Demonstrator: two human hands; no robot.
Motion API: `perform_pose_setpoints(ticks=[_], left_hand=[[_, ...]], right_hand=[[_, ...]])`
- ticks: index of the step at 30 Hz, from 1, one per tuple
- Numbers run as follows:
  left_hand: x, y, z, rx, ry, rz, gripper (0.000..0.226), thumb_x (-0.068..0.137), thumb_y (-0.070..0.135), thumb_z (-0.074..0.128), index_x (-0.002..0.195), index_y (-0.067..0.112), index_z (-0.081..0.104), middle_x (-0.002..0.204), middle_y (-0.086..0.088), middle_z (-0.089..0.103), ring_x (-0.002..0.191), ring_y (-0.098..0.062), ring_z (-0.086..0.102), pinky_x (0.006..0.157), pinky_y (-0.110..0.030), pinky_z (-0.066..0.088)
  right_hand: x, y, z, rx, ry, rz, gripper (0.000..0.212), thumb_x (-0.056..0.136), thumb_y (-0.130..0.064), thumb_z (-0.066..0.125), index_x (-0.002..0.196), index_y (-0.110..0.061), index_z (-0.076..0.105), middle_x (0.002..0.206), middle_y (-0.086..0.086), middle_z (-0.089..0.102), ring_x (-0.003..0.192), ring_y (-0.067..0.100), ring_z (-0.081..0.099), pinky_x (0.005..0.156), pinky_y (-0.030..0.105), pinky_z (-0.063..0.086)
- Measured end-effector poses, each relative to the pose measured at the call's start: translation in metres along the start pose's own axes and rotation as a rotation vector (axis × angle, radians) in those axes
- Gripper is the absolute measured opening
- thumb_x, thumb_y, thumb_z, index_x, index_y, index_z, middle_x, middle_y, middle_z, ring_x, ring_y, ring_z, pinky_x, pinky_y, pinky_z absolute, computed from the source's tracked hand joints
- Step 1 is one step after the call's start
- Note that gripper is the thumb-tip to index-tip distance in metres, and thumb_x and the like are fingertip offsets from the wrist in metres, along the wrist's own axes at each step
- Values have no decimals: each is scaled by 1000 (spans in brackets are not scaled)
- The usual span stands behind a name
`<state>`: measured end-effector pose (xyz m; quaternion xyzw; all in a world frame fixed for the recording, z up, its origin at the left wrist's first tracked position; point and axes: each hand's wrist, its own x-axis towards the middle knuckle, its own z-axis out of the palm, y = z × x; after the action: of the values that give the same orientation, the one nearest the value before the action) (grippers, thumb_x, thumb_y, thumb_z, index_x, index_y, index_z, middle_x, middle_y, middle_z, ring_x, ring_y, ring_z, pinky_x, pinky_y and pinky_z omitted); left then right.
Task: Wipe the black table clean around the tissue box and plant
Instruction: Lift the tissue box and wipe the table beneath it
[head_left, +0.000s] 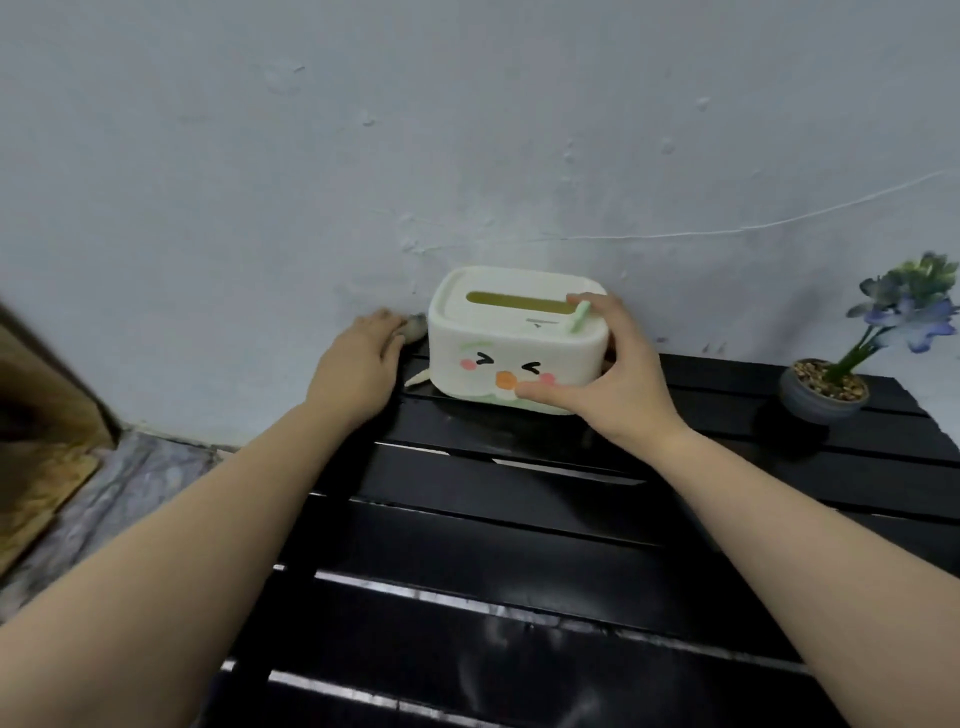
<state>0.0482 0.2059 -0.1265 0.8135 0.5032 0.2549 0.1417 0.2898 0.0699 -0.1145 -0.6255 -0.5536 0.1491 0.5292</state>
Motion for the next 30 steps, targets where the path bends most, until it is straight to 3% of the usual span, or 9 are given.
perform_pose_setpoints(ticks=[5,9,12,15,19,21,24,28,30], left_hand=[[-2,6,3,54,-73,5,33,103,27,48,133,21,61,135,-4,62,124,-32,54,100,-39,42],[-43,53,3,-17,-193,251,33,101,22,53,132,23,62,129,-6,66,125,-30,56,101,-41,45],[-86,87,10,-156,-315,442,34,101,22,54,135,21,61,131,7,67,128,-15,58,110,-23,37],[-97,96,-1,-461,-455,349,29,102,27,52,128,30,65,91,24,72,76,0,72,75,-10,51],[-55,68,-17,-518,-23,83,35,102,25,51,102,56,67,77,33,70,46,-4,62,56,-10,47],[-34,44,-14,-405,85,-50,28,100,30,53,114,48,68,83,25,71,56,-7,67,63,-10,46],[-18,24,11,-8,53,46,27,100,26,52,122,25,68,108,-2,71,100,-28,65,79,-30,46],[-9,58,37,112,62,107,20,100,25,49,105,20,68,96,-4,68,94,-32,60,66,-32,38],[-9,81,47,34,-16,105,24,101,30,49,113,29,70,109,1,71,104,-28,63,76,-33,47]], right_hand=[[-8,-3,-20,26,82,-32,90,42,-59,96,121,-45,55,126,-16,59,120,7,57,97,36,54],[1,-28,-46,100,162,-115,86,48,-50,97,122,-35,56,121,-24,61,117,2,59,93,32,56],[14,-53,-60,115,172,-190,83,52,-46,97,122,-28,55,123,-20,59,118,6,59,86,37,59],[20,-71,-66,112,160,-227,84,52,-48,97,123,-30,55,124,-20,57,118,7,58,81,36,61],[17,-76,-67,102,140,-223,84,51,-50,97,122,-33,55,123,-19,58,117,5,58,79,30,61],[14,-74,-67,102,129,-187,83,49,-50,97,120,-34,56,122,-19,59,115,3,58,80,29,60],[12,-68,-67,105,123,-148,82,48,-50,97,118,-36,57,121,-20,60,113,-1,57,81,26,59],[15,-61,-66,103,117,-142,81,48,-50,97,117,-35,57,120,-22,59,112,-2,57,80,26,59],[19,-59,-66,100,124,-149,82,48,-50,97,118,-34,57,119,-20,60,111,1,58,80,29,60]])
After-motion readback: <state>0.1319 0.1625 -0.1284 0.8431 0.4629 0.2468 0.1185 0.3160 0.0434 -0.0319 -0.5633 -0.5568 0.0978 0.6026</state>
